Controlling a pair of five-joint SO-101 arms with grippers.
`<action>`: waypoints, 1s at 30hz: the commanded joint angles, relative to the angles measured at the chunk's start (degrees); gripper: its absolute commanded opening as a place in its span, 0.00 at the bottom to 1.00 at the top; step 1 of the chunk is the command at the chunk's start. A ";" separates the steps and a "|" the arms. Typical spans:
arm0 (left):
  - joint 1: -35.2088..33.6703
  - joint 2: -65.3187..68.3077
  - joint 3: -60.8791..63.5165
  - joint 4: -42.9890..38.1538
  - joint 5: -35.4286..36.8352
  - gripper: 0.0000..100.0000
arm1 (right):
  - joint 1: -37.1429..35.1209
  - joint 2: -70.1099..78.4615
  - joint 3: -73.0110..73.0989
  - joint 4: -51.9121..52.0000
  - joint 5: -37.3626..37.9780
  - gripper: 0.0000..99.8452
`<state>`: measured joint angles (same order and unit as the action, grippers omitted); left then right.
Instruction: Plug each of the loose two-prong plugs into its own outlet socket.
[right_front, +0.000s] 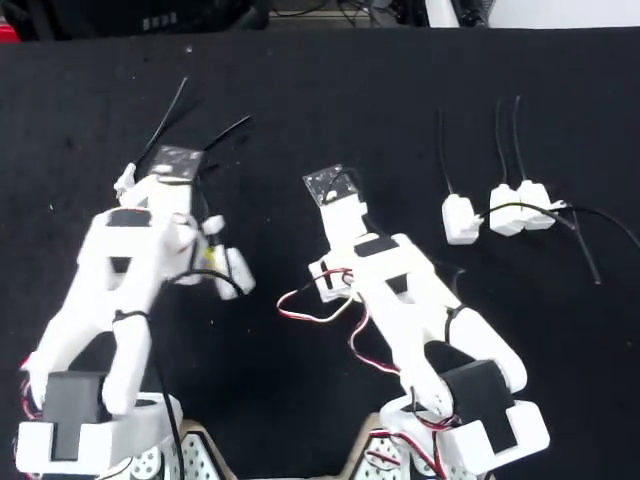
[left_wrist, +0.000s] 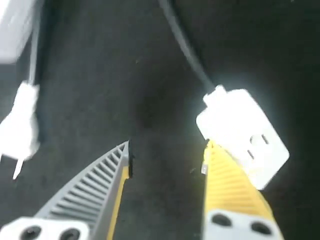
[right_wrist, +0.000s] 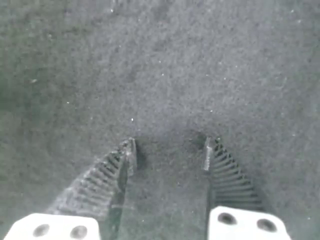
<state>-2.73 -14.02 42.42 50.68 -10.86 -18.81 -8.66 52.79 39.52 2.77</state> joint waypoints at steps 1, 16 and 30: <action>4.70 -0.18 -0.40 -7.65 5.19 0.24 | 2.20 -2.15 -2.59 -0.53 -0.53 0.21; 8.66 6.86 -7.78 -20.84 11.16 0.24 | 10.81 -2.15 -4.00 -0.53 -4.04 0.21; 2.07 6.07 -20.09 -1.58 10.81 0.24 | 10.81 -2.15 -4.00 -0.53 -4.13 0.21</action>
<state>2.29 -2.59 27.38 39.25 -0.40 -9.32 -8.66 51.74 39.52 -1.01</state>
